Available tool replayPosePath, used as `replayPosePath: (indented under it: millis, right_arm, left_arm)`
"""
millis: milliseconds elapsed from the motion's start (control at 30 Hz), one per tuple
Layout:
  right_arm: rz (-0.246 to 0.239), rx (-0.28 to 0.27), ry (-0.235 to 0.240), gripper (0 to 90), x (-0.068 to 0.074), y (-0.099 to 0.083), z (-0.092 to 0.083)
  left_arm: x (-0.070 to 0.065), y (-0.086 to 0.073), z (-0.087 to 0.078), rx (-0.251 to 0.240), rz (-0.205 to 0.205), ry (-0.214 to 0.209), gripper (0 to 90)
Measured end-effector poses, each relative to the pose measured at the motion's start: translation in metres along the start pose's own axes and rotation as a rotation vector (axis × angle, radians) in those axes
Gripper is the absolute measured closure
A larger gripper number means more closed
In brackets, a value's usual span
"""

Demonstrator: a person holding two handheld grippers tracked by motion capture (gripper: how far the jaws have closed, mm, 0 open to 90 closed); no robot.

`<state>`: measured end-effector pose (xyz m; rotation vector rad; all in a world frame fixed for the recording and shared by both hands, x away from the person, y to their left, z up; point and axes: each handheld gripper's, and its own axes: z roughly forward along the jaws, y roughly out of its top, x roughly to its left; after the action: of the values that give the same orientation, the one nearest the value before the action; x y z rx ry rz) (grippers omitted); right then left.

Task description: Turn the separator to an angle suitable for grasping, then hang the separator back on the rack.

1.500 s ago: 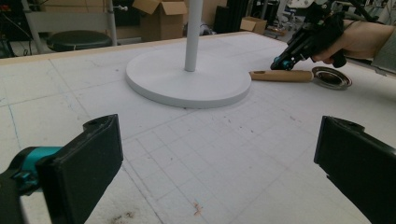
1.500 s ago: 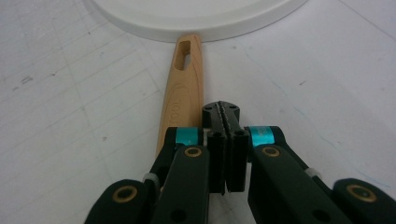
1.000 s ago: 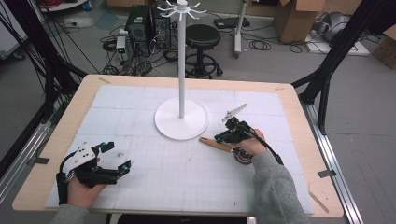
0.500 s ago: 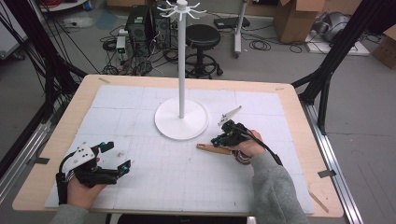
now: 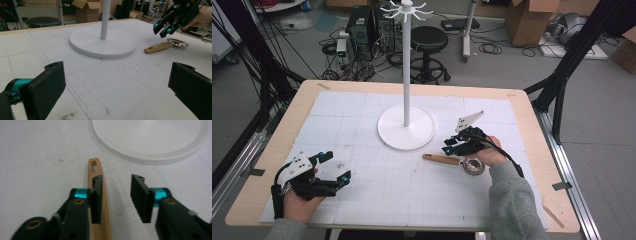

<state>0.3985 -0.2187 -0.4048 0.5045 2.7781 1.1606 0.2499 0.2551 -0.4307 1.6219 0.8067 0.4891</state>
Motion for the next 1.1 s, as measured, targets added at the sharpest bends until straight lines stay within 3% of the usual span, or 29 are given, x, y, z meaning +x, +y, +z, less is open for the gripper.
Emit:
replayPosePath:
  millis: [33,100,167,233,267,400,533,900,1100]
  right_arm:
    - [-0.01,-0.004,-0.002,47.6,0.001,0.0,-0.003]
    - [-0.022,0.004,-0.008,43.9,0.003,0.001,-0.004]
    - [-0.03,0.019,-0.014,25.1,0.005,0.001,-0.007]
    - [-0.034,0.027,0.003,22.5,0.005,0.001,-0.007]
    - [-0.061,0.054,0.004,17.3,0.008,0.001,-0.007]
    - [-0.107,0.107,0.013,13.1,0.013,0.003,-0.008]
    - [-0.104,0.126,0.041,11.1,0.016,0.004,-0.007]
    - [-0.112,0.164,0.041,11.2,0.014,0.0,-0.004]
    - [-0.09,0.215,0.048,11.2,0.011,-0.005,0.001]
  left_arm:
    - [0.0,0.0,0.0,0.003,0.002,0.0,1.7]
    - [-0.001,0.0,0.001,0.002,0.002,-0.002,1.7]
    - [-0.001,0.0,0.001,0.008,0.006,-0.001,1.7]
    - [0.0,0.0,0.001,0.008,0.003,-0.003,1.7]
    - [0.0,-0.001,0.001,0.009,0.001,-0.001,1.7]
    - [0.001,-0.001,0.001,0.008,-0.007,-0.001,1.7]
    - [0.0,-0.001,0.001,0.008,-0.002,-0.002,1.7]
    - [0.0,-0.001,0.002,0.01,-0.002,-0.005,1.7]
    - [0.0,-0.001,0.002,0.011,-0.007,-0.004,1.7]
